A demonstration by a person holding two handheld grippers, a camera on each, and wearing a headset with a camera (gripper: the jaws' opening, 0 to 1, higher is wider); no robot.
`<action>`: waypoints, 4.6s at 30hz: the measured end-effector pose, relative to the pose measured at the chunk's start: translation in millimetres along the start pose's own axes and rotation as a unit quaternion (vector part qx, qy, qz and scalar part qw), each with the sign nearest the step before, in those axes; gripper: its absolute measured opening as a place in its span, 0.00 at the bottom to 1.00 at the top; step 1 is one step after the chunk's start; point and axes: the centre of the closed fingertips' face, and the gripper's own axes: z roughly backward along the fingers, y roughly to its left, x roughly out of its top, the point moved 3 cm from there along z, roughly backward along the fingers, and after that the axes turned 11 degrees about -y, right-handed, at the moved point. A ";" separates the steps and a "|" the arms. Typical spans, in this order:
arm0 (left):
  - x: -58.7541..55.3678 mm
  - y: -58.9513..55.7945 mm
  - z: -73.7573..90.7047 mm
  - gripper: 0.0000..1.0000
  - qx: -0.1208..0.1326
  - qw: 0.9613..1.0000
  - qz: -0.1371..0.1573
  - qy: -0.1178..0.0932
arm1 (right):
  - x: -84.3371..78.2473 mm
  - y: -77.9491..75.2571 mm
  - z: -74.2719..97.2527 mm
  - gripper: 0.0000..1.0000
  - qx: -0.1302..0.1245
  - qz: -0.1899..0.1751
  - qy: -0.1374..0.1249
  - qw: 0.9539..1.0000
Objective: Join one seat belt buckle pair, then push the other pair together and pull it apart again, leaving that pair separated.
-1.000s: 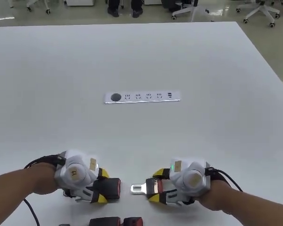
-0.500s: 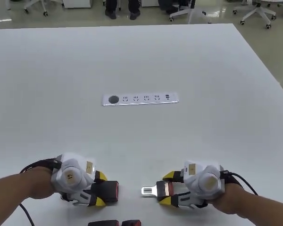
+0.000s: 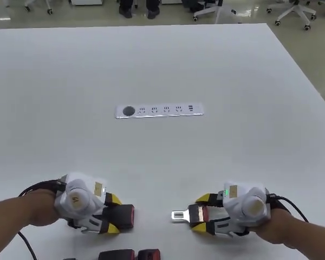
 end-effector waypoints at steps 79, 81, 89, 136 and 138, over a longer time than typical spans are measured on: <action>25.6 -14.9 96.9 0.97 0.307 0.886 0.290 -0.193 | 49.8 -7.7 61.1 0.88 -0.321 -0.134 -0.111 0.931; 28.0 -20.5 103.4 0.98 0.318 0.879 0.293 -0.201 | 50.9 -4.6 63.4 0.89 -0.325 -0.137 -0.116 0.928; 21.0 -48.4 118.0 1.00 0.342 0.866 0.300 -0.208 | 54.2 15.2 74.3 0.91 -0.344 -0.139 -0.125 0.920; -2.9 -132.6 160.4 1.00 0.384 0.843 0.289 -0.242 | 61.6 115.2 105.7 0.97 -0.367 -0.142 -0.152 0.907; -1.5 -134.9 160.0 1.00 0.385 0.841 0.291 -0.244 | 61.6 118.5 106.5 0.98 -0.368 -0.142 -0.151 0.906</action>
